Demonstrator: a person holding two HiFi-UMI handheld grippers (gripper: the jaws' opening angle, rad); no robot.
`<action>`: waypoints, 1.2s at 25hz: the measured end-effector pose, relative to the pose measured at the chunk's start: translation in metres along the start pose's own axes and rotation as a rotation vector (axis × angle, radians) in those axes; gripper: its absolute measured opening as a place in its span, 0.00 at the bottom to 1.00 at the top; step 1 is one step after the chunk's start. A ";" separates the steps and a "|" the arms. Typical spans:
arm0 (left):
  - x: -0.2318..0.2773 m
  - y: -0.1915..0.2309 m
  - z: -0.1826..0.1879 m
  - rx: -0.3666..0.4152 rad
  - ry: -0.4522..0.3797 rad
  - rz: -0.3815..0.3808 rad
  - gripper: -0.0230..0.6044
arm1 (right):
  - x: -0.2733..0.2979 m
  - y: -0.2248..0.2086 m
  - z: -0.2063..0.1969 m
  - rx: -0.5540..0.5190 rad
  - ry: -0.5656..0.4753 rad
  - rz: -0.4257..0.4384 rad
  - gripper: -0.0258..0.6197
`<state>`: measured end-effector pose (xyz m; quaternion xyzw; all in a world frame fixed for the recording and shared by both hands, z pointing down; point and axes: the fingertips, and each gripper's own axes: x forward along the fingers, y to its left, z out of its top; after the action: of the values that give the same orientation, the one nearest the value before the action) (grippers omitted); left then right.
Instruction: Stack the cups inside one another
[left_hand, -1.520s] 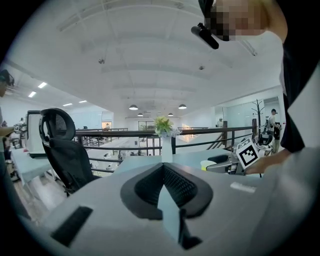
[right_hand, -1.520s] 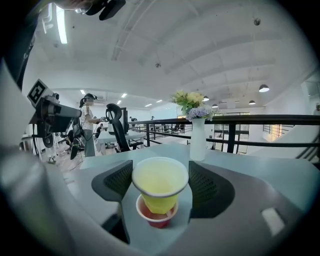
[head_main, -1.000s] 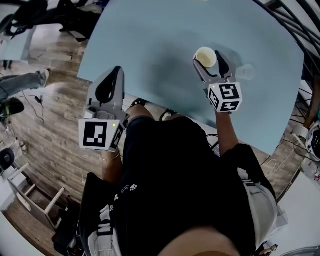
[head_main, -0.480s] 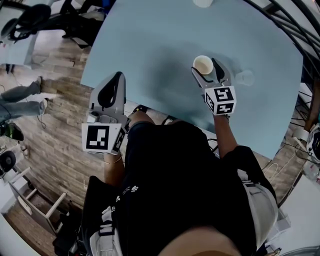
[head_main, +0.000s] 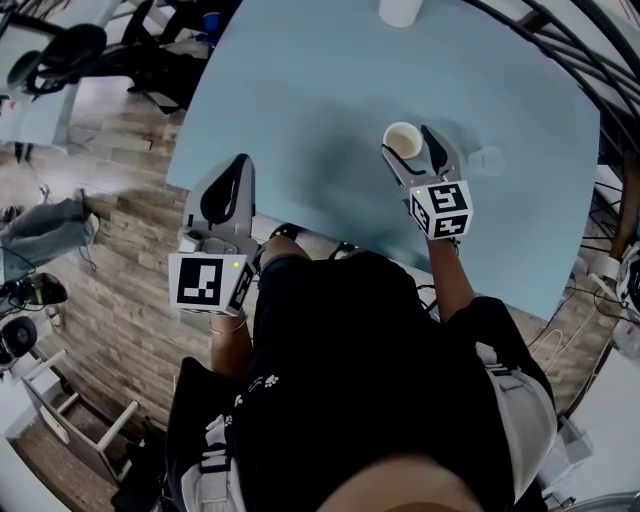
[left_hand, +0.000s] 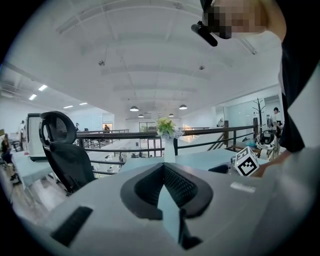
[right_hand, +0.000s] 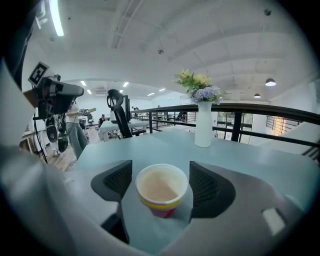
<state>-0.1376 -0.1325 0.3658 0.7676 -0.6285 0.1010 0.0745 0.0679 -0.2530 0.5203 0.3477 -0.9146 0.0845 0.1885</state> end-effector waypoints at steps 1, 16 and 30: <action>0.000 -0.001 0.001 0.001 -0.002 -0.004 0.01 | -0.003 0.001 0.004 0.004 -0.013 -0.003 0.60; 0.001 -0.022 0.005 0.006 -0.036 -0.095 0.01 | -0.063 0.012 0.056 0.082 -0.250 -0.053 0.34; 0.034 -0.074 0.011 0.021 -0.054 -0.252 0.01 | -0.133 -0.013 0.052 0.172 -0.365 -0.190 0.05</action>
<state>-0.0575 -0.1525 0.3643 0.8436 -0.5279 0.0767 0.0617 0.1536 -0.1969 0.4193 0.4564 -0.8862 0.0797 -0.0036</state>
